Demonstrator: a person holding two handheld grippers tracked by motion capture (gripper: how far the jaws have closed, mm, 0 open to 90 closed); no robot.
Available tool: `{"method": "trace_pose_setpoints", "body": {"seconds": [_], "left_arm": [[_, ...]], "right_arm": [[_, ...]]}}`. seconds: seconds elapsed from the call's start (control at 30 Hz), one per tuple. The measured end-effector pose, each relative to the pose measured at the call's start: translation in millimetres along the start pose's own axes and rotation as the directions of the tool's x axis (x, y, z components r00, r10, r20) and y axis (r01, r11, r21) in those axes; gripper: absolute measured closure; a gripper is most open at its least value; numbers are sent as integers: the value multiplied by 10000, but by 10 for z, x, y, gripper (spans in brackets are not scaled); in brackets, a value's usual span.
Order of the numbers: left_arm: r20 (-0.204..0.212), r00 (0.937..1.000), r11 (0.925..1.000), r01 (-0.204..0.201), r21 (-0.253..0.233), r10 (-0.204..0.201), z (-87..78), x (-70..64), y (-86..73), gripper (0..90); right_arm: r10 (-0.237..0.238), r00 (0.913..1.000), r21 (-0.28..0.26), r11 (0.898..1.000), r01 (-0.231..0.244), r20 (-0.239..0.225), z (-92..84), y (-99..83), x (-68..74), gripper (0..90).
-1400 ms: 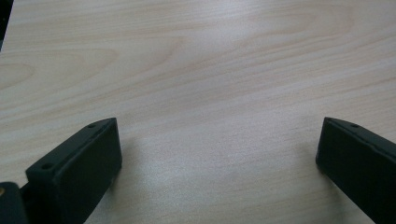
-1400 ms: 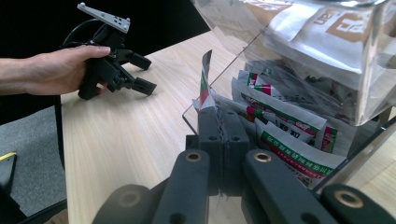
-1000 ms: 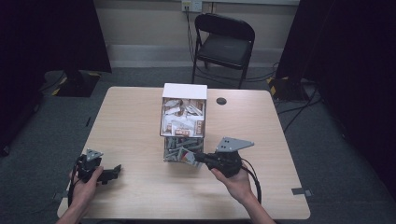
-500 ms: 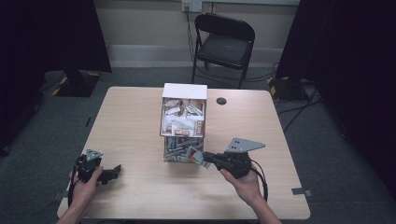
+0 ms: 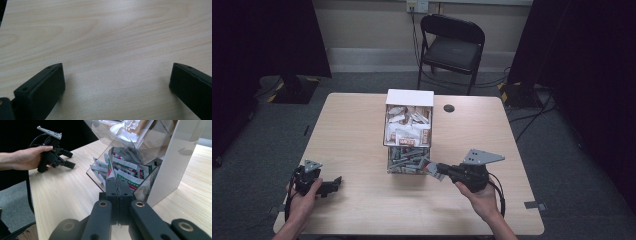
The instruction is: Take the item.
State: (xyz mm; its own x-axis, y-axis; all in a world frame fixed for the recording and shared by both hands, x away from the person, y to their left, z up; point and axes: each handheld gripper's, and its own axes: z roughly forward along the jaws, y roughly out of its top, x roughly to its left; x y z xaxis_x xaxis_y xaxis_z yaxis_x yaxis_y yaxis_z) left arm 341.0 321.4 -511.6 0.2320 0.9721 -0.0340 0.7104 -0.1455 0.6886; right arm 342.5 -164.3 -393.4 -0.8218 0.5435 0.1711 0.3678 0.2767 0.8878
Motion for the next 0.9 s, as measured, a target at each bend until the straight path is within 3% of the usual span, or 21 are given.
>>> {"method": "trace_pose_setpoints", "body": {"seconds": [0.43,0.63,0.9], "left_arm": [[4,10000,10000,-5,9,5,-1,0,0,0],[7,10000,10000,-3,9,3,0,0,1,0],[3,10000,10000,-6,7,6,0,0,0,0]], "right_arm": [[343,9983,-167,9993,-335,474,-131,-26,-153,895],[679,9932,-215,9976,-662,941,-188,-49,-259,896],[891,9889,-403,9956,-849,1190,-263,-33,-348,896]]}}
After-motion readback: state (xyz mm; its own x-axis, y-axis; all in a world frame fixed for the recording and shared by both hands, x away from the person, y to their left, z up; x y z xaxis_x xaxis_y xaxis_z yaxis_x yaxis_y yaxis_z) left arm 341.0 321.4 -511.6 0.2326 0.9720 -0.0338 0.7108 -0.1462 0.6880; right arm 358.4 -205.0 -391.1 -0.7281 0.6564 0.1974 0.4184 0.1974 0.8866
